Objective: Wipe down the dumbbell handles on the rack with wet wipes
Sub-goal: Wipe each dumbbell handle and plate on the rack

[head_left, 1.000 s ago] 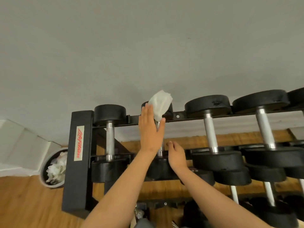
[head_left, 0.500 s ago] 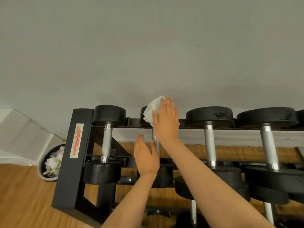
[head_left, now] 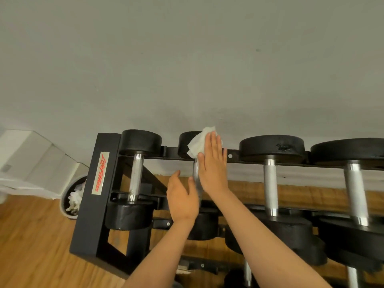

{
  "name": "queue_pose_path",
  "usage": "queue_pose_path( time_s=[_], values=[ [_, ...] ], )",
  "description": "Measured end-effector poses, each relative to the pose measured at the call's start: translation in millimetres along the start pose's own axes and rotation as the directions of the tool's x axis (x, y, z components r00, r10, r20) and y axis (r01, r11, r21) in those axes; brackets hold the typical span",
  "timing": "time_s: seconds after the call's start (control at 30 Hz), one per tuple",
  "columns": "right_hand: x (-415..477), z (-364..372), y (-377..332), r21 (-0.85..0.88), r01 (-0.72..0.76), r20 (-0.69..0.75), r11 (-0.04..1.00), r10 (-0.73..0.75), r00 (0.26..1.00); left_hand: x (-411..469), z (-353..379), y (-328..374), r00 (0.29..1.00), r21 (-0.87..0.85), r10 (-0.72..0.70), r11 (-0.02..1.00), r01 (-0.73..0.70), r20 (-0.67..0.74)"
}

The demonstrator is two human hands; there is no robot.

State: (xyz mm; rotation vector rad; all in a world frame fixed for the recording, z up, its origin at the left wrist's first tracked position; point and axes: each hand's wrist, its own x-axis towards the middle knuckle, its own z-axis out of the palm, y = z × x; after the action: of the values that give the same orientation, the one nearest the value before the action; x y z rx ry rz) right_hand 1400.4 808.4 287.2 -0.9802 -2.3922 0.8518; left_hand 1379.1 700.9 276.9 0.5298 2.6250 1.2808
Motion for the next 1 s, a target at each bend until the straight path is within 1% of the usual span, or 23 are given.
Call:
queue_pose_path(
  time_s=[0.07,0.13,0.2,0.27,0.3,0.43,0.5,0.6,0.77,0.87,1.0],
  values=[
    [-13,2,8,0.055,-0.012,0.015,0.998,0.011,1.000,1,0,0,1.000,-0.001,0.005,1.000,-0.005,0.001],
    [-4,-1,12,0.100,-0.025,0.051,0.995,0.020,0.999,1,1,0,1.000,0.008,0.006,1.000,-0.006,0.004],
    [5,-11,12,0.084,-0.046,0.100,0.995,0.038,0.994,1,0,-1,1.000,0.009,0.004,1.000,-0.004,0.006],
    [4,-19,14,0.050,-0.032,0.095,0.998,0.027,0.995,1,-1,-1,1.000,0.007,0.010,1.000,-0.010,0.010],
    [2,-23,13,0.060,-0.038,0.094,0.997,0.032,0.995,1,0,-1,1.000,0.013,0.014,1.000,-0.014,0.009],
    [7,-21,-8,0.204,-0.072,0.168,0.976,0.038,0.985,0,0,-1,1.000,0.049,0.022,0.999,-0.022,-0.002],
    [10,-12,-16,0.222,-0.061,0.151,0.973,0.027,0.988,0,0,0,1.000,0.040,0.025,0.999,-0.024,-0.007],
    [0,-1,-7,0.222,-0.027,0.076,0.975,0.011,0.997,0,1,-1,1.000,0.039,0.020,0.999,-0.020,-0.014],
    [-6,9,12,0.273,-0.014,0.040,0.962,0.004,0.999,1,1,-1,1.000,0.028,0.010,1.000,-0.009,-0.013],
    [3,11,14,0.339,-0.056,0.020,0.939,0.052,0.998,0,1,-1,1.000,0.026,-0.001,1.000,0.001,-0.010],
    [-18,20,17,0.458,-0.074,0.005,0.886,0.081,0.997,1,1,-2,1.000,0.024,0.006,1.000,-0.006,-0.011]
  ],
)
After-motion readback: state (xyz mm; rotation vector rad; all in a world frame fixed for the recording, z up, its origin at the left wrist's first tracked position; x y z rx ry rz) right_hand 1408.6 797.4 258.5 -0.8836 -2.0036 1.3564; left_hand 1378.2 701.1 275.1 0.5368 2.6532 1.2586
